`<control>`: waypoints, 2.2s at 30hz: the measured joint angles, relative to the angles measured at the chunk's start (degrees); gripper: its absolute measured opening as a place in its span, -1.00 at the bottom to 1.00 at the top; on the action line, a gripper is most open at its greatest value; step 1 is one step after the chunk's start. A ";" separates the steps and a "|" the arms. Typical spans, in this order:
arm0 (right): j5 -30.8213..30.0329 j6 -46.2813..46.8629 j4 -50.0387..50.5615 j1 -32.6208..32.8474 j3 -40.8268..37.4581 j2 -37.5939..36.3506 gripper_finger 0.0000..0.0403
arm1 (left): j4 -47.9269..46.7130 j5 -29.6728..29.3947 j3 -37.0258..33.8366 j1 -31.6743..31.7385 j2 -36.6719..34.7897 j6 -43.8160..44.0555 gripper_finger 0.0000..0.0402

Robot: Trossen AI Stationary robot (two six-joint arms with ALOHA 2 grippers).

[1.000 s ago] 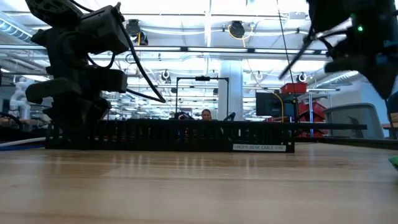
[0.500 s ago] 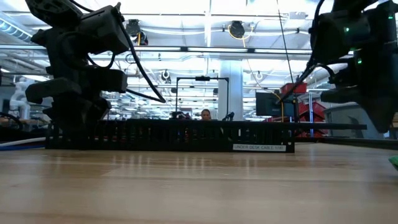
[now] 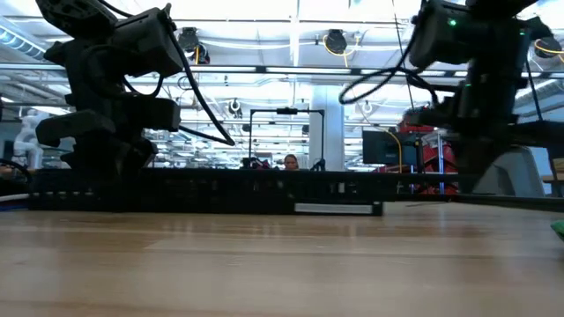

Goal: Ziptie cables
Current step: Close the cable duct with the cable duct cover

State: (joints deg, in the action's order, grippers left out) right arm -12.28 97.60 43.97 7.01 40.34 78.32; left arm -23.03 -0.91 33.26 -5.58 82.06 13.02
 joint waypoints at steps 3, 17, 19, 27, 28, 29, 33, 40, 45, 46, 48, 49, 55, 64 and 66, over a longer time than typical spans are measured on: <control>-1.30 -0.62 -3.98 -0.86 0.00 0.07 -1.00 | -0.04 -0.01 0.00 0.00 0.00 -0.22 0.34; 1.76 -4.72 2.64 -1.64 0.13 0.07 -1.00 | -4.40 0.59 0.22 0.04 -1.37 0.04 0.34; 1.76 -5.58 2.73 -1.64 0.13 0.07 -1.00 | -4.90 0.59 0.53 0.02 -1.71 -0.27 0.34; 1.82 -6.82 3.49 -1.62 0.13 0.07 -1.00 | -5.09 0.63 0.61 0.02 -1.77 -3.16 0.34; 1.85 -6.83 3.88 -1.62 0.13 0.07 -1.00 | -5.09 0.63 0.61 0.02 -1.77 -3.02 0.33; 1.86 -6.84 4.27 -1.62 0.13 0.07 -1.00 | -5.09 0.63 0.61 0.01 -1.77 -3.02 0.31; 1.91 -7.45 5.47 -1.62 0.13 0.07 -1.00 | -5.09 0.48 0.63 -0.02 -1.77 -3.07 0.18; 1.91 -8.35 5.75 -1.62 0.13 0.07 -1.00 | -5.08 0.50 0.63 -0.02 -1.77 -3.04 0.13; 1.74 -9.49 9.94 -1.73 0.13 0.07 -1.00 | -4.96 0.55 0.63 -0.02 -1.77 -3.27 0.19; 1.74 -8.42 12.07 -1.81 0.13 0.07 -1.00 | -4.94 0.59 0.63 -0.02 -1.77 -3.28 0.21; 1.83 -5.03 15.59 -1.93 0.09 0.07 -1.00 | -4.93 0.59 0.63 -0.02 -1.77 -3.26 0.22; 1.85 -4.38 15.51 -1.93 0.09 -0.02 -1.00 | -4.93 0.61 0.64 -0.02 -1.77 -3.26 0.22; 2.13 -4.08 5.25 -1.93 1.30 -0.34 -1.00 | -4.83 0.63 0.63 -0.02 -1.77 -3.30 0.23; -0.61 -5.39 -9.32 -3.30 1.38 -0.28 -1.00 | -5.24 0.63 0.53 -0.02 -1.77 -3.00 0.24; 0.17 -6.52 -9.69 -3.30 1.38 -0.30 -1.00 | -5.34 0.59 0.50 -0.02 -1.77 -3.04 0.24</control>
State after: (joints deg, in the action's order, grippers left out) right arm -12.11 91.08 34.29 3.70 41.71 78.02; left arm -28.36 -0.32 33.76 -5.61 80.29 9.98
